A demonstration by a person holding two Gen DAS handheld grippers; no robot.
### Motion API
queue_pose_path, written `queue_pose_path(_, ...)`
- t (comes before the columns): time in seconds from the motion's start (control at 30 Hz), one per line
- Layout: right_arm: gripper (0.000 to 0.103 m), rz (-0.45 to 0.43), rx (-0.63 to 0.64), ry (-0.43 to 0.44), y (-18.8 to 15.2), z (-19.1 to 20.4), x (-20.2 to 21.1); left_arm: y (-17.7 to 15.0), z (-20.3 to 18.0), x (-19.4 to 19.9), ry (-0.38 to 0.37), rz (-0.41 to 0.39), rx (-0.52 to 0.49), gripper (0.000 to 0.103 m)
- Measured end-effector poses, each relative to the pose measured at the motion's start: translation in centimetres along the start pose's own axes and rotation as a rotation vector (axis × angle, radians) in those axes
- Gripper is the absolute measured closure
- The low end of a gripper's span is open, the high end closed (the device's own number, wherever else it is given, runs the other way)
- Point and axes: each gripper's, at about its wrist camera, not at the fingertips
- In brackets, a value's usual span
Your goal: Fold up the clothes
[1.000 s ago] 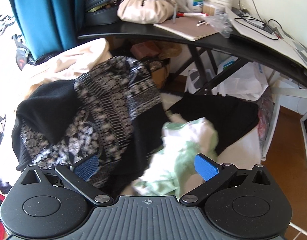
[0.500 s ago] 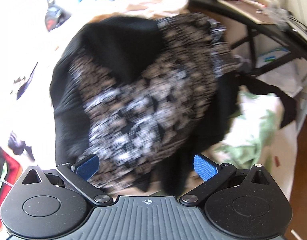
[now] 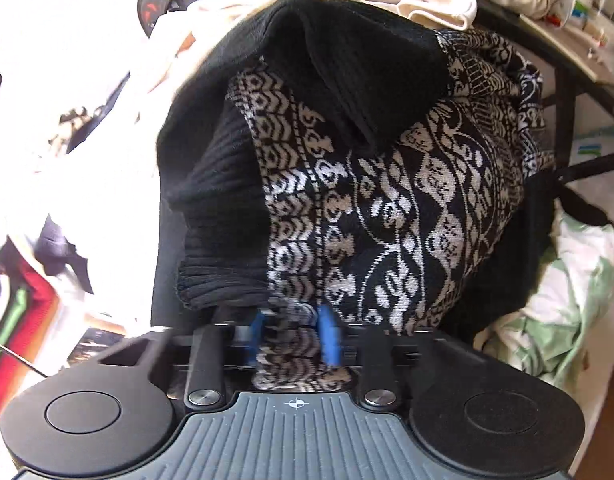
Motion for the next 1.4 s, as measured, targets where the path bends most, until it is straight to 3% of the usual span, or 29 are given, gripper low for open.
queue_pose_path(0.17, 0.095, -0.092, -0.082, 0.002, -0.5, -2.4, 3.8, 1.0, -1.0, -0.5, -0.028, 0.0, -0.009, 0.001)
queue_pose_path(0.4, 0.096, -0.206, -0.477, 0.006, -2.1, -11.4, 7.8, 2.7, -4.6, -0.8, -0.069, -0.021, -0.098, 0.001)
queue_pose_path(0.53, 0.095, -0.245, -0.547, -0.052, -2.7, -13.7, 8.3, 3.4, -7.0, -1.3, -0.07, -0.031, -0.18, 0.001)
queue_pose_path(0.73, 0.095, -0.29, -0.618, -0.031, -3.3, -15.0, 9.4, 2.7, -12.5, -2.5, -0.036, -0.154, -0.526, 0.001)
queue_pose_path(0.9, 0.095, -0.275, -0.643, -0.005, -3.1, -15.2, 9.6, -0.8, -16.4, -4.8, -0.041, -0.24, -0.866, 0.001)
queue_pose_path(1.03, 0.095, -0.3, -0.63, 0.002, -2.8, -14.7, 10.4, -3.9, -18.8, -6.9, 0.099, -0.34, -1.081, 0.001)
queue_pose_path(1.27, 0.095, -0.361, -0.673, -0.056, -3.3, -15.7, 12.1, -3.3, -21.5, -8.5, 0.152, -0.487, -1.193, 0.002)
queue_pose_path(1.3, 0.095, -0.365, -0.682, -0.066, -3.4, -15.9, 12.2, -3.0, -21.9, -8.6, 0.151, -0.504, -1.198, 0.015)
queue_pose_path(1.37, 0.095, -0.359, -0.692, -0.06, -3.7, -16.5, 12.0, -2.1, -22.4, -8.4, 0.12, -0.51, -1.184, 0.058)
queue_pose_path(1.4, 0.095, -0.355, -0.691, -0.056, -3.8, -16.5, 12.0, -1.5, -22.6, -8.0, 0.086, -0.495, -1.161, 0.067)
Point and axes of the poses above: each gripper's, at about its wrist camera, not at the fingertips, and x roughly against the way its jaws point, z to its left, y to its top, and after that the axes turned 13 degrees about z, right-handed
